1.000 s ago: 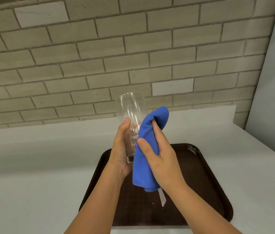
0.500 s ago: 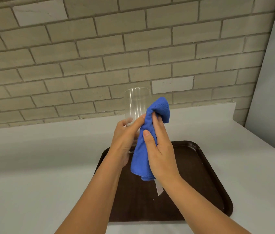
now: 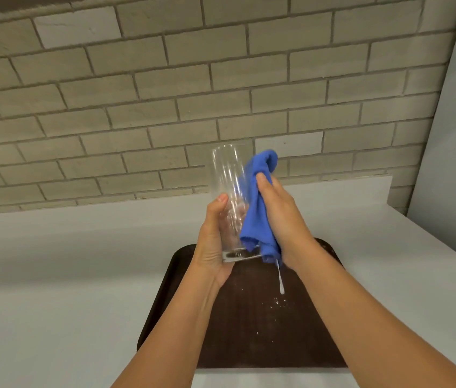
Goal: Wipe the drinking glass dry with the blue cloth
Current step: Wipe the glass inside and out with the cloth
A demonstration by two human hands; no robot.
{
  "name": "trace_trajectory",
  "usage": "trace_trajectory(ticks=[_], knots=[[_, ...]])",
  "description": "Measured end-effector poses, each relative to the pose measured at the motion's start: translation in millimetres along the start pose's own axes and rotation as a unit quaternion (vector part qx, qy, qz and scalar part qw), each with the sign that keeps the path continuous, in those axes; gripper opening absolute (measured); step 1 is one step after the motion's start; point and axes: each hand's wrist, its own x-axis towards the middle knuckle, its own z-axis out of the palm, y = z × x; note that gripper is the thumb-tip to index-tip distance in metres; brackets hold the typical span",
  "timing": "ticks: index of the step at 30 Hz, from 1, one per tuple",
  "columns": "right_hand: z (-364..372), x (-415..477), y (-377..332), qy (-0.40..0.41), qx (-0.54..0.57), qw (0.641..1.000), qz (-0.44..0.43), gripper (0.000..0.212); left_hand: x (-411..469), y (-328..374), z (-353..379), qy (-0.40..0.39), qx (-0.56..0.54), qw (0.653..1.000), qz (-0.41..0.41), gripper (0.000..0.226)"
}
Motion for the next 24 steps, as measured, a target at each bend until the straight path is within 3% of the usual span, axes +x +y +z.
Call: trace_trajectory(ticks=[5, 8, 14, 24], knots=[[10, -42, 34, 0.015, -0.009, 1.000, 0.018, 0.039, 6, -7, -14, 0.094, 0.064, 0.993, 0.013, 0.059], [9, -43, 29, 0.023, -0.049, 0.998, -0.029, 0.048, 4, -8, -11, 0.063, 0.085, 0.994, -0.002, 0.058], [11, -15, -2, -0.028, -0.206, 0.970, -0.122, 0.052, 2, -5, -3, -0.032, -0.021, 0.999, 0.010, 0.045], [13, -26, -1, -0.057, -0.233, 0.958, -0.156, 0.051, 2, 7, -7, -0.061, -0.059, 0.996, -0.001, 0.047]])
